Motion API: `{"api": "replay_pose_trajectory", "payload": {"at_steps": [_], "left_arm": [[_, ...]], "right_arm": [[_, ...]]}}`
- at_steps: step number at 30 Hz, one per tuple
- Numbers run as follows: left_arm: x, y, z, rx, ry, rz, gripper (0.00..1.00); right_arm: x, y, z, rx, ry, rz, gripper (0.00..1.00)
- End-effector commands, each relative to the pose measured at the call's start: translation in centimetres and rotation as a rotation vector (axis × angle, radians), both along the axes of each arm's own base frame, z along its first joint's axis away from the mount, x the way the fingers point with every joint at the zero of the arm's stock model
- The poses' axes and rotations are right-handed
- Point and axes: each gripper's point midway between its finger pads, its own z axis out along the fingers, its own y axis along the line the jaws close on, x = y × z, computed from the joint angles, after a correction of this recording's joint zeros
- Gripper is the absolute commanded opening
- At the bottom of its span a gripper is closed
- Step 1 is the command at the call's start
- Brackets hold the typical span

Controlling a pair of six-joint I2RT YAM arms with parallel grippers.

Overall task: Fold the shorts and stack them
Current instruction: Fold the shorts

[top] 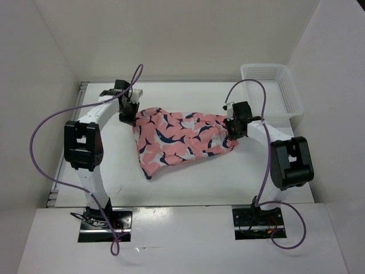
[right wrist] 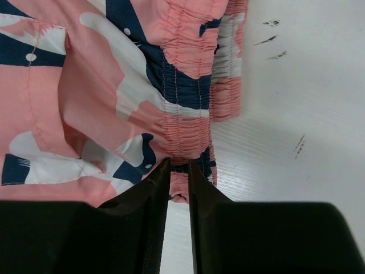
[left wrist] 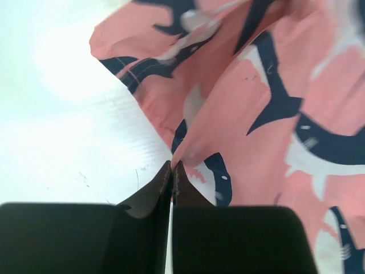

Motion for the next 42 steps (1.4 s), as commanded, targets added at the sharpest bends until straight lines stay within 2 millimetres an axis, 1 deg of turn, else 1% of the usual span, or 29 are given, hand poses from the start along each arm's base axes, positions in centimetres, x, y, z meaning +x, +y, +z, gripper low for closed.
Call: {"api": "replay_pose_trajectory", "payload": {"at_steps": [1, 5, 8, 9, 14, 15, 17, 18, 20, 21, 22, 23, 25, 26, 27, 28, 29, 30, 31, 32, 33, 34, 35, 36, 37, 38, 39, 40, 42], "left_arm": [[1.5, -1.4, 6.0, 0.015, -0.136, -0.030, 0.00], [1.8, -0.8, 7.3, 0.064, -0.152, -0.013, 0.00], [1.8, -0.8, 7.3, 0.088, -0.155, -0.012, 0.00], [2.2, -0.5, 7.9, 0.102, -0.174, -0.002, 0.00], [7.3, 1.0, 8.8, 0.170, -0.288, 0.065, 0.00], [9.2, 1.4, 9.5, 0.174, -0.321, 0.082, 0.00], [10.3, 1.7, 10.1, 0.174, -0.328, 0.092, 0.00], [11.0, 1.6, 9.9, 0.173, -0.332, 0.092, 0.00], [11.7, 1.5, 10.9, 0.169, -0.358, 0.095, 0.00], [11.8, 1.3, 9.8, 0.182, -0.339, 0.091, 0.00], [11.9, 1.5, 9.2, 0.198, -0.328, 0.098, 0.00], [12.1, 1.8, 7.6, 0.216, -0.298, 0.102, 0.00], [12.4, 2.5, 5.8, 0.261, -0.273, 0.121, 0.01], [12.4, 2.5, 3.7, 0.269, -0.234, 0.115, 0.04], [13.1, 2.4, 3.9, 0.266, -0.250, 0.117, 0.17], [13.6, 2.1, 3.3, 0.254, -0.246, 0.110, 0.31], [13.9, 2.3, 4.2, 0.237, -0.259, 0.112, 0.52], [13.7, 1.8, 4.6, 0.213, -0.247, 0.097, 0.63], [14.6, 0.4, 6.9, 0.139, -0.297, 0.066, 0.74], [14.8, 0.3, 9.8, 0.104, -0.353, 0.063, 0.81], [14.6, -0.1, 11.7, 0.079, -0.383, 0.052, 0.91], [14.1, -0.3, 15.3, 0.056, -0.450, 0.046, 0.97], [13.5, -0.5, 16.4, 0.044, -0.465, 0.040, 0.99], [12.9, -0.4, 17.3, 0.043, -0.474, 0.040, 1.00], [11.5, -0.3, 19.4, 0.039, -0.504, 0.042, 1.00], [10.6, 0.2, 19.3, 0.036, -0.490, 0.046, 1.00], [8.7, 0.4, 16.0, 0.048, -0.389, 0.041, 1.00], [6.7, 0.4, 16.0, 0.038, -0.362, 0.032, 1.00], [3.5, 0.6, 12.9, 0.026, -0.251, 0.023, 1.00]], "right_arm": [[0.6, 0.8, -0.7, 0.021, -0.015, -0.002, 0.24], [1.0, 0.5, -1.0, 0.010, -0.015, -0.022, 0.23], [1.2, 0.6, -1.2, 0.011, -0.017, -0.022, 0.23], [1.2, 0.6, -1.2, 0.011, -0.017, -0.022, 0.23], [1.6, 0.7, -1.3, 0.011, -0.017, -0.022, 0.23], [2.0, 0.7, -0.9, 0.013, -0.027, -0.022, 0.23], [2.0, 0.7, -0.9, 0.013, -0.027, -0.022, 0.23], [2.3, 0.8, -0.6, 0.015, -0.036, -0.022, 0.23], [1.9, 0.7, -0.9, 0.008, -0.027, -0.014, 0.21], [1.6, 0.8, -1.3, 0.013, -0.017, -0.009, 0.21], [1.6, 0.8, -1.3, 0.013, -0.016, -0.009, 0.21], [1.8, 0.8, -1.2, 0.015, -0.025, -0.009, 0.21], [1.5, 1.0, -1.5, 0.032, -0.012, -0.018, 0.21], [1.9, 1.1, -1.0, 0.035, -0.025, -0.018, 0.23], [2.2, 1.2, -0.7, 0.037, -0.035, -0.018, 0.32], [3.2, 1.6, 0.4, 0.059, -0.062, -0.021, 0.35], [3.6, 1.9, 1.5, 0.070, -0.080, -0.016, 0.38], [3.9, 2.0, 2.5, 0.079, -0.094, -0.024, 0.44], [4.3, 2.2, 3.6, 0.091, -0.114, -0.018, 0.46], [5.2, 2.4, 5.0, 0.098, -0.144, -0.016, 0.48], [5.3, 2.4, 5.9, 0.100, -0.156, -0.016, 0.50], [5.7, 2.5, 7.2, 0.106, -0.182, -0.015, 0.53], [5.6, 2.5, 7.1, 0.104, -0.173, -0.015, 0.53], [5.8, 2.5, 8.1, 0.109, -0.197, -0.015, 0.55], [5.6, 2.5, 7.9, 0.107, -0.187, -0.015, 0.56], [5.6, 2.5, 8.3, 0.116, -0.193, -0.024, 0.58], [5.3, 2.5, 7.9, 0.114, -0.183, -0.025, 0.58], [4.9, 2.4, 7.2, 0.117, -0.163, -0.034, 0.58], [4.9, 2.2, 7.0, 0.117, -0.166, -0.069, 0.59]]}}
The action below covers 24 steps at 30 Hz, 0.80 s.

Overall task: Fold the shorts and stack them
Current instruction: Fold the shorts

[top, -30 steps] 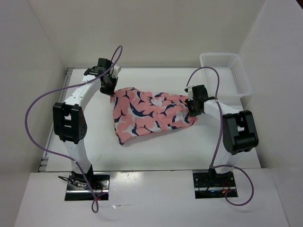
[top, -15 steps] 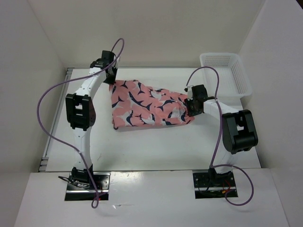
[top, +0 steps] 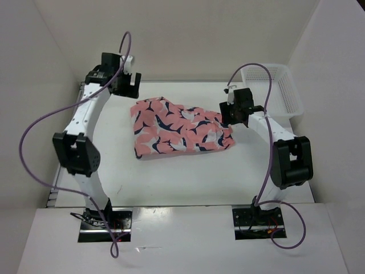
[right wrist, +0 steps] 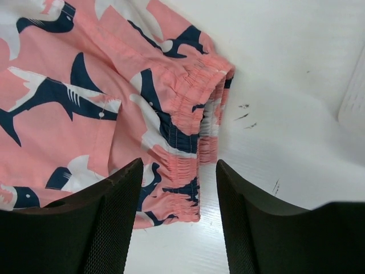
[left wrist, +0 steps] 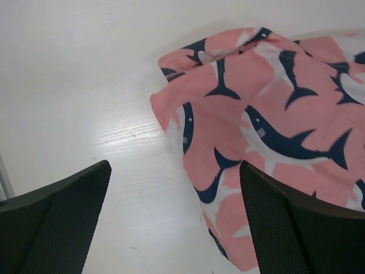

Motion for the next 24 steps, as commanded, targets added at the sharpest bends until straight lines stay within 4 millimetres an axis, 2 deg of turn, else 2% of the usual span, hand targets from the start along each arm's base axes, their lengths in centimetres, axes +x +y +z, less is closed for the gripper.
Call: {"api": "replay_pose_trajectory", "payload": {"at_steps": [1, 3, 4, 5, 8, 10, 12, 13, 15, 19, 21, 22, 23, 24], "left_arm": [[-7.3, -0.1, -5.2, -0.042, 0.224, -0.040, 1.00], [-10.6, -1.5, -7.3, -0.117, 0.325, -0.093, 1.00], [-12.1, -2.1, -7.5, -0.130, 0.350, -0.111, 1.00], [-13.8, -2.1, -9.4, -0.118, 0.409, -0.111, 1.00], [-15.3, -2.5, -11.0, -0.102, 0.456, -0.123, 1.00], [-16.3, -2.2, -12.3, -0.092, 0.490, -0.115, 1.00], [-17.1, -1.9, -13.9, -0.077, 0.541, -0.106, 1.00], [-17.7, -1.8, -15.0, -0.074, 0.579, -0.103, 1.00], [-17.8, -2.2, -15.5, -0.096, 0.586, -0.114, 1.00], [-16.7, -3.0, -16.3, -0.133, 0.567, -0.134, 1.00], [-16.8, -2.9, -17.0, -0.145, 0.590, -0.129, 1.00], [-16.8, -3.1, -16.9, -0.156, 0.591, -0.135, 0.98], [-17.2, -3.1, -17.7, -0.155, 0.616, -0.132, 0.95], [-17.3, -3.1, -18.0, -0.155, 0.627, -0.131, 0.91]], "right_arm": [[-0.7, 0.2, 0.3, 0.018, 0.003, -0.029, 0.60], [-0.6, -0.1, 0.3, 0.010, 0.002, -0.053, 0.60], [-0.8, -0.2, -0.2, 0.006, 0.021, -0.053, 0.60], [-0.8, -0.1, -0.7, 0.009, 0.034, -0.060, 0.63], [-0.6, -0.3, -1.7, 0.008, 0.053, -0.084, 0.72], [-0.7, 0.1, -2.1, 0.021, 0.066, -0.070, 0.74], [-1.3, 0.0, -3.7, 0.016, 0.115, -0.078, 0.74], [-1.1, -0.1, -3.6, 0.016, 0.106, -0.092, 0.74], [-1.3, -0.5, -5.3, -0.008, 0.128, -0.107, 0.76], [-0.7, -1.4, -6.6, -0.050, 0.132, -0.151, 0.77], [-0.4, -1.5, -7.0, -0.051, 0.126, -0.165, 0.78], [-0.2, -1.6, -7.2, -0.059, 0.129, -0.171, 0.78], [0.3, -1.8, -6.8, -0.066, 0.114, -0.180, 0.78], [-0.1, -2.1, -7.0, -0.083, 0.130, -0.189, 0.78]]}}
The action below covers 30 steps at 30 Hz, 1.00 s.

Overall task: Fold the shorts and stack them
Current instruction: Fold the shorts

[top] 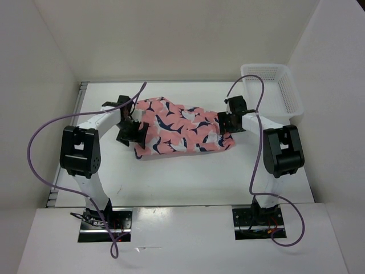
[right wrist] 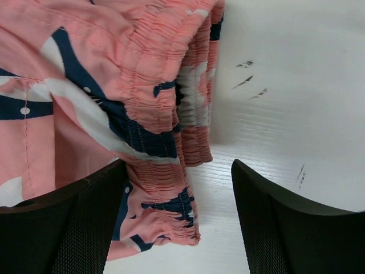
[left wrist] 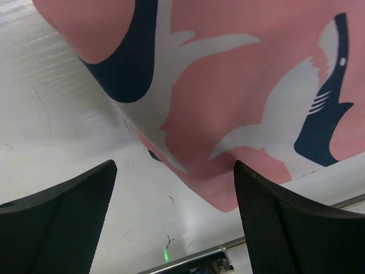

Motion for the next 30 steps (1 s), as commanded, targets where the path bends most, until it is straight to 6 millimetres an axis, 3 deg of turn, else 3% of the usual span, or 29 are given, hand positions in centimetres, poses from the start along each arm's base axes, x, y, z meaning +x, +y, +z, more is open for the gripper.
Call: {"api": "replay_pose_trajectory", "payload": {"at_steps": [1, 4, 8, 12, 16, 20, 23, 26, 27, 30], "left_arm": [[-0.7, -0.4, -1.0, -0.037, 0.053, -0.003, 0.90], [-1.4, 0.1, 0.0, -0.029, 0.049, 0.007, 0.92], [-2.6, 0.1, 0.9, -0.037, 0.069, 0.006, 0.94], [-3.9, -0.2, 0.5, -0.055, 0.096, 0.004, 0.94], [-5.8, -0.5, -0.1, -0.046, 0.091, -0.021, 0.95], [-5.6, 0.7, -0.1, 0.016, 0.015, -0.011, 0.95], [-5.0, 1.2, 1.0, 0.044, -0.048, -0.004, 0.96], [-3.5, 3.2, 1.8, 0.163, -0.151, 0.021, 0.96], [-3.7, 4.6, 1.2, 0.261, -0.163, 0.032, 0.96], [-3.2, 2.9, 1.1, 0.278, -0.209, -0.029, 0.96]], "right_arm": [[1.3, -0.8, 0.8, -0.056, -0.045, -0.040, 0.78], [-0.4, -2.1, 1.4, -0.022, 0.023, -0.057, 0.78], [-3.4, -0.6, -0.5, 0.106, 0.128, -0.001, 0.78], [-4.1, 0.5, -0.1, 0.162, 0.140, 0.032, 0.78], [-4.2, -1.2, 0.6, 0.174, 0.139, -0.013, 0.78], [-4.8, -2.6, 1.7, 0.217, 0.149, -0.051, 0.78], [-5.1, -2.7, 3.8, 0.287, 0.135, -0.049, 0.80], [-5.7, -2.2, 5.4, 0.328, 0.122, -0.033, 0.80], [-6.5, -2.1, 4.5, 0.338, 0.154, -0.055, 0.80], [-7.0, -2.1, 3.9, 0.347, 0.170, -0.073, 0.80]]}}
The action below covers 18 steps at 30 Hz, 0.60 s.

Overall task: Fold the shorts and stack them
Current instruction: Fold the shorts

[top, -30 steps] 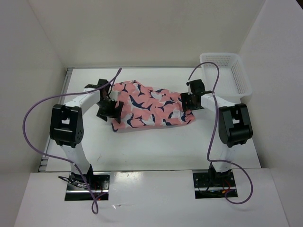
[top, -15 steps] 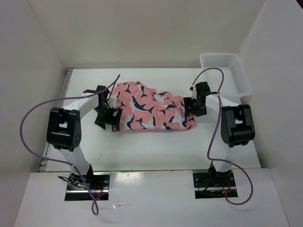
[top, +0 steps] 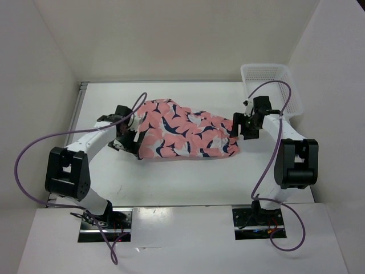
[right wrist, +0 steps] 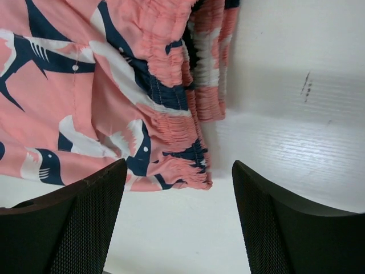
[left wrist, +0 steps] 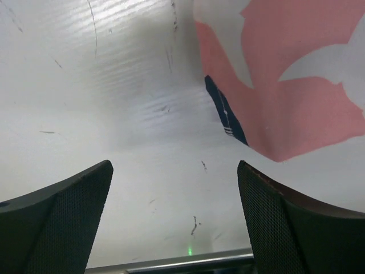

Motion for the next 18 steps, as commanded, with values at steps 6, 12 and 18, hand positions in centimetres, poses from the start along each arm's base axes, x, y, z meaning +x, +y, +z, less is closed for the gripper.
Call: {"api": "replay_pose_trajectory", "payload": {"at_steps": [6, 12, 18], "left_arm": [[-0.8, -3.0, -2.3, 0.197, -0.084, -0.180, 0.96], [0.5, -2.0, -1.6, 0.247, -0.136, -0.146, 0.94], [-0.3, -0.6, -1.6, 0.306, -0.133, -0.131, 0.89]], "right_arm": [[-1.9, 0.1, 0.0, 0.014, 0.039, -0.071, 0.80], [-2.3, -0.1, -1.2, 0.015, 0.075, -0.133, 0.76], [-2.9, -0.9, -2.9, -0.018, 0.136, -0.207, 0.74]]}}
